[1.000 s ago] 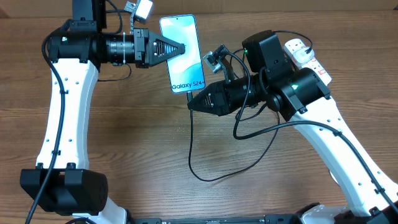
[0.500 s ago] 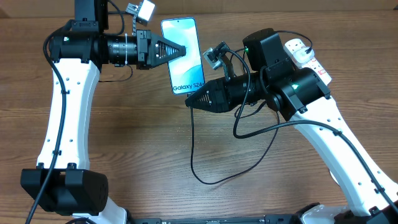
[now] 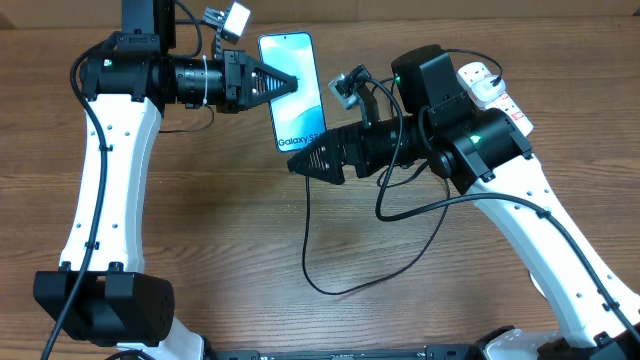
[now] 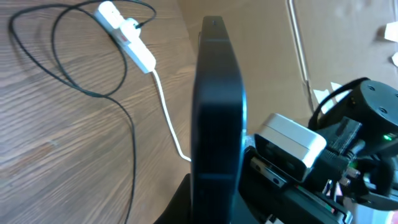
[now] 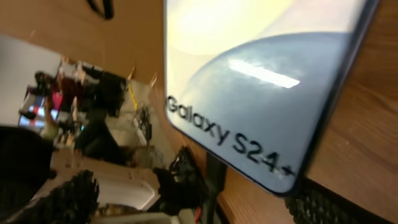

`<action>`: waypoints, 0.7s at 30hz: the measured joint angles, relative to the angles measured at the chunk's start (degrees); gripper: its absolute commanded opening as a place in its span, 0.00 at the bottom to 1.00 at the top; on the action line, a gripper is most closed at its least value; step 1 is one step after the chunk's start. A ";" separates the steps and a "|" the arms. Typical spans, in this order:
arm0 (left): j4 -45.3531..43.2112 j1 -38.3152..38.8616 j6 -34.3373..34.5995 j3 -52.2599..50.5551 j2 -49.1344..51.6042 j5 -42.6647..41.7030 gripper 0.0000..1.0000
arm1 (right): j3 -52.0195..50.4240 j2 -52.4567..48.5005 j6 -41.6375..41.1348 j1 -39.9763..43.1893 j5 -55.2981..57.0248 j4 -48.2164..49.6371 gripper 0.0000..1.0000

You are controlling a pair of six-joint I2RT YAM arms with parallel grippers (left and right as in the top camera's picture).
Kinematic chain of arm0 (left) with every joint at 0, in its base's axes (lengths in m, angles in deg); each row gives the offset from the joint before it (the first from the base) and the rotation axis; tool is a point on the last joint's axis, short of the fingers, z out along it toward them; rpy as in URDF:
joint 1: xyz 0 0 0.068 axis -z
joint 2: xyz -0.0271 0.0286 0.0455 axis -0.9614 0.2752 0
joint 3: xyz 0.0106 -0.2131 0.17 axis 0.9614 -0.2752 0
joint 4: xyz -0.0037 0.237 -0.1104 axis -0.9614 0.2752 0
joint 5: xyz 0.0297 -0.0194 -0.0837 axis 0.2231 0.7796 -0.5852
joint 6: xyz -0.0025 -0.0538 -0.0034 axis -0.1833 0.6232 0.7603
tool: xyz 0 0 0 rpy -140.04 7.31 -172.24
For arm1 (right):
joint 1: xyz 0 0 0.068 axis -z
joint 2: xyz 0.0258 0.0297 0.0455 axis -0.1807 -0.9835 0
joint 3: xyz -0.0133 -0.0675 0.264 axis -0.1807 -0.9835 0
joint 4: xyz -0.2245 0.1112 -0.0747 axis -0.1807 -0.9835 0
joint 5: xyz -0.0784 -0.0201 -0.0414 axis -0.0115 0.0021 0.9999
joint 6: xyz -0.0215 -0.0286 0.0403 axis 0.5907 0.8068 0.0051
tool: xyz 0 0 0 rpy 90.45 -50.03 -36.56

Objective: Plug charger to phone and switch on socket
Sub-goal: 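Open the right gripper and pull it back from the plugged connector, then lower the phone flat onto the table with the left gripper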

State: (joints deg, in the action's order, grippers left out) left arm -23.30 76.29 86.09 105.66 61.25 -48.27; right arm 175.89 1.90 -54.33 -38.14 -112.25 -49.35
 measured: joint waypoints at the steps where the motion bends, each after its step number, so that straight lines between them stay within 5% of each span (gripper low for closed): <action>1: 0.02 -0.04 0.00 0.00 0.00 0.52 0.04 | 0.00 0.00 0.07 0.04 1.07 -0.48 1.00; 12: 2.40 -0.11 -0.17 0.00 1.75 7.74 0.04 | 0.00 0.00 -2.51 0.07 15.63 -2.69 1.00; 21: 5.18 1.40 -2.56 0.00 14.23 14.03 0.04 | 0.00 0.00 -4.11 0.31 29.33 -2.97 1.00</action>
State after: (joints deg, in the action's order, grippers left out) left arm -18.12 77.69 83.54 105.66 75.48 -34.24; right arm 175.89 1.90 -58.44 -37.83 -82.92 -52.32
